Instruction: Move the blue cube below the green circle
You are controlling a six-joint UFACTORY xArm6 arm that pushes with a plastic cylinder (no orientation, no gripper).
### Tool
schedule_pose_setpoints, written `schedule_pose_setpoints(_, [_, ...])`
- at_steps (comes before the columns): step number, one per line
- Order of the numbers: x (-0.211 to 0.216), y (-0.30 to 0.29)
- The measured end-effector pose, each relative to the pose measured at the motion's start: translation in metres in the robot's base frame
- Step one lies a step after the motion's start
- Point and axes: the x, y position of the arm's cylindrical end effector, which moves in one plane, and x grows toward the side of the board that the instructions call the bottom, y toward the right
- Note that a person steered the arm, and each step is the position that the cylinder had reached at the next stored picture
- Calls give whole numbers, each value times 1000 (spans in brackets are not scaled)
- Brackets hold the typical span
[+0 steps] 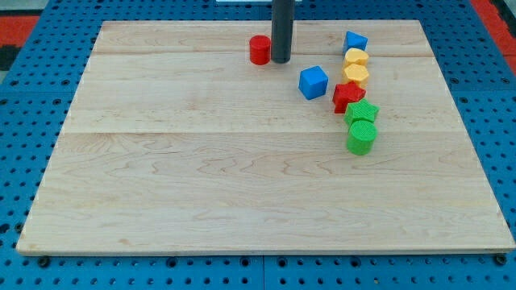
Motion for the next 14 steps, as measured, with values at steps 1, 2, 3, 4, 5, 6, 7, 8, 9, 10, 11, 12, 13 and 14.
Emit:
schedule_pose_setpoints(1, [21, 36])
schedule_pose_setpoints(2, [71, 26])
schedule_pose_setpoints(3, [74, 23])
schedule_pose_setpoints(4, [77, 60])
schedule_pose_setpoints(5, [103, 50])
schedule_pose_setpoints(6, [127, 14])
schedule_pose_setpoints(7, [166, 11])
schedule_pose_setpoints(8, [150, -14])
schedule_pose_setpoints(9, [190, -15])
schedule_pose_setpoints(10, [225, 29])
schedule_pose_setpoints(11, [236, 38])
schedule_pose_setpoints(12, [249, 36])
schedule_pose_setpoints(13, [259, 58])
schedule_pose_setpoints(14, [270, 44])
